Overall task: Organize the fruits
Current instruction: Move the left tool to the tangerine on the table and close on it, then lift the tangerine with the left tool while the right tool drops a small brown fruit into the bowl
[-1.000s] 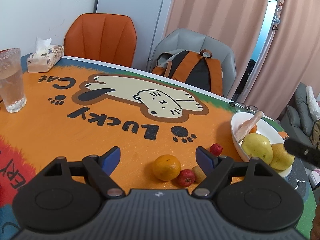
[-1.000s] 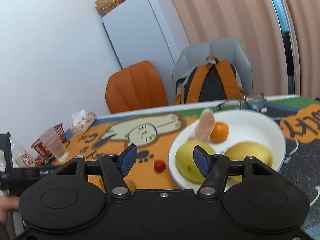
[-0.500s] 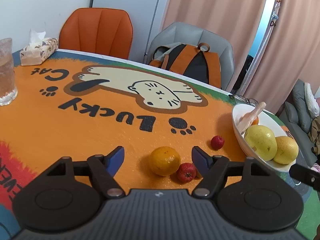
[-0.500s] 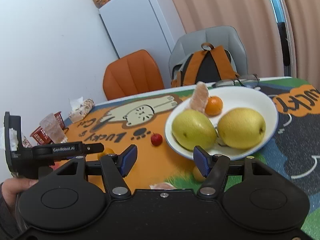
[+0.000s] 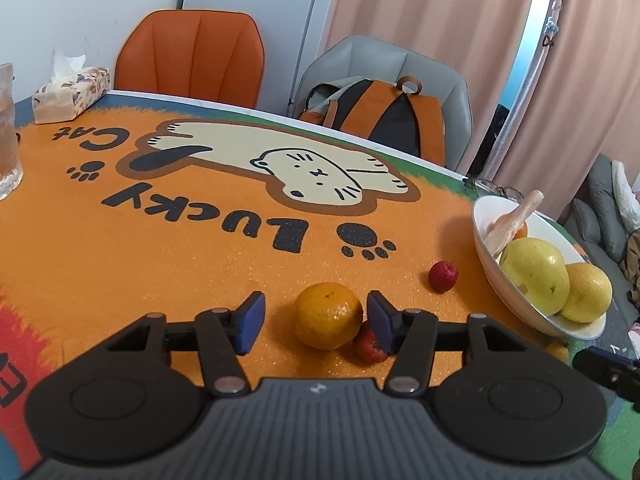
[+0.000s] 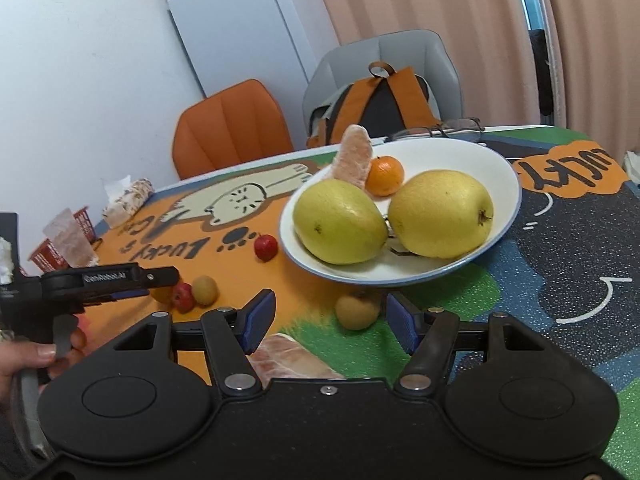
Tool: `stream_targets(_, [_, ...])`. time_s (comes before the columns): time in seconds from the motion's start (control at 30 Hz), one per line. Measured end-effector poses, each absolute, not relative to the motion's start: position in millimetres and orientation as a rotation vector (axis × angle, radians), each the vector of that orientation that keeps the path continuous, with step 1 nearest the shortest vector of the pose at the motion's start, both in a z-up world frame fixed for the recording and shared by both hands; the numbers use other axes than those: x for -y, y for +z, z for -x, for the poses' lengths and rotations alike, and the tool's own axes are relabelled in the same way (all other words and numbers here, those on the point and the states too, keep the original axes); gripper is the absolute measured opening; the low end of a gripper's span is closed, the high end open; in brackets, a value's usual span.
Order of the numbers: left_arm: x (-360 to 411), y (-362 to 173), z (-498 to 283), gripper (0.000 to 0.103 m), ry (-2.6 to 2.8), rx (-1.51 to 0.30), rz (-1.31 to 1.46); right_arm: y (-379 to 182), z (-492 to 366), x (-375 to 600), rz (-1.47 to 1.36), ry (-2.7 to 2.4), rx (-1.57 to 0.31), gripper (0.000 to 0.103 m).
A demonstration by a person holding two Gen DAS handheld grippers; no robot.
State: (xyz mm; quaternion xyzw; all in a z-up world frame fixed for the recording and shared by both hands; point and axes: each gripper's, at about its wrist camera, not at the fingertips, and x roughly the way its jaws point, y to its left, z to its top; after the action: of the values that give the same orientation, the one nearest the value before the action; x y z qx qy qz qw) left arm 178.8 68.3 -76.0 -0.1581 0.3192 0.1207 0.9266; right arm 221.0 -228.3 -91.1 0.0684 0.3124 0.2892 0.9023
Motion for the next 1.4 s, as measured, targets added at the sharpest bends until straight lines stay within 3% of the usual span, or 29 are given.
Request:
stream_targets(0.23, [-63, -83, -183, 0.040, 0.238, -0.678, 0.320, -100, -228, 221, -0.126, 0.571, -0.668, 0.051])
stream_targets(0.4, [-62, -82, -180, 0.039, 0.233, -0.685, 0.329, -106, -233, 218, -0.112, 0.549, -0.681, 0.028])
stream_targets(1.4, [-47, -36, -161, 0.039, 0.169, -0.598, 0.332, -68, -232, 237, -0.146, 0.555, -0.576, 0.030])
